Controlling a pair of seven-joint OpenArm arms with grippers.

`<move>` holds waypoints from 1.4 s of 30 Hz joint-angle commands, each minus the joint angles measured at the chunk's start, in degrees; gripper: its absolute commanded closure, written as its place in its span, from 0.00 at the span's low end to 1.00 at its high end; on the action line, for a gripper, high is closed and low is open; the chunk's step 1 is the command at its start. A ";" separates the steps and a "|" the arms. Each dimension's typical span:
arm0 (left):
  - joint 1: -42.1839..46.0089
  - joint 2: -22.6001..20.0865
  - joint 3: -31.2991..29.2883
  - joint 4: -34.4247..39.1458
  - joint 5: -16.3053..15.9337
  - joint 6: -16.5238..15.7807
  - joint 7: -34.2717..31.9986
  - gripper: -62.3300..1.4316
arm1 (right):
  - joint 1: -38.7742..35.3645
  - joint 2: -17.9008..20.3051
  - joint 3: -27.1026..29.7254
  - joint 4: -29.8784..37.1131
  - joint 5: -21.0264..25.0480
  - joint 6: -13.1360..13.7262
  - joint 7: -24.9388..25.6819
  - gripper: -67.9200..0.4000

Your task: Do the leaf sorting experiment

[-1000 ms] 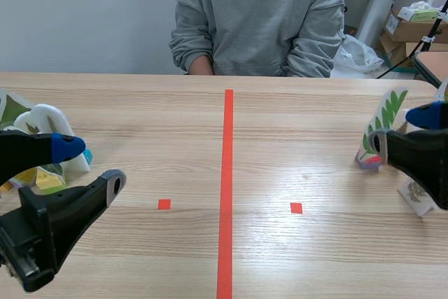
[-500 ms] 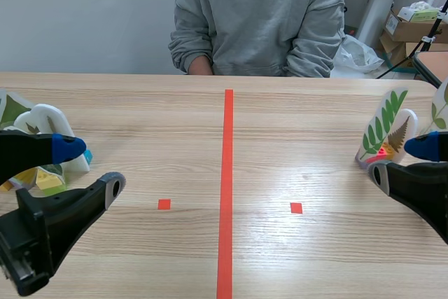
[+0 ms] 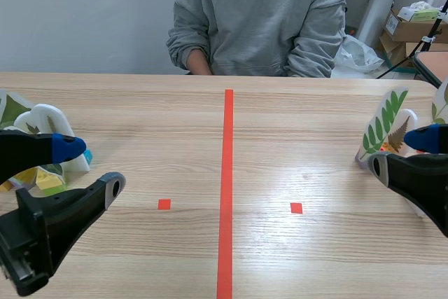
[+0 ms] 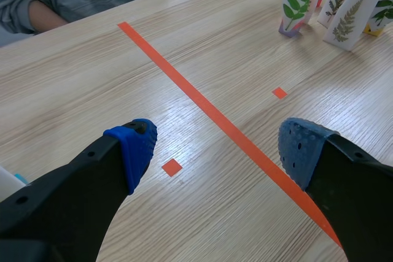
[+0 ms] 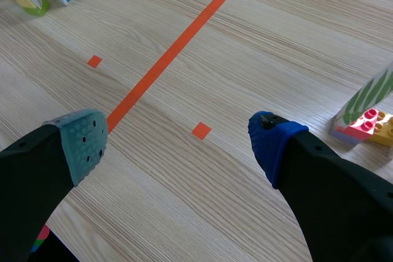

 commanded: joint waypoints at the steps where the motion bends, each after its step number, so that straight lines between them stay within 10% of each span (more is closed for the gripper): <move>1: 0.24 0.11 -0.11 0.83 -0.79 -0.13 -0.87 0.29 | 0.52 0.92 0.39 0.66 0.85 0.46 0.76 0.31; 42: 0.24 0.13 -0.11 0.83 -0.76 -0.13 -1.73 0.29 | 0.55 0.92 0.39 0.66 0.83 0.46 2.40 0.31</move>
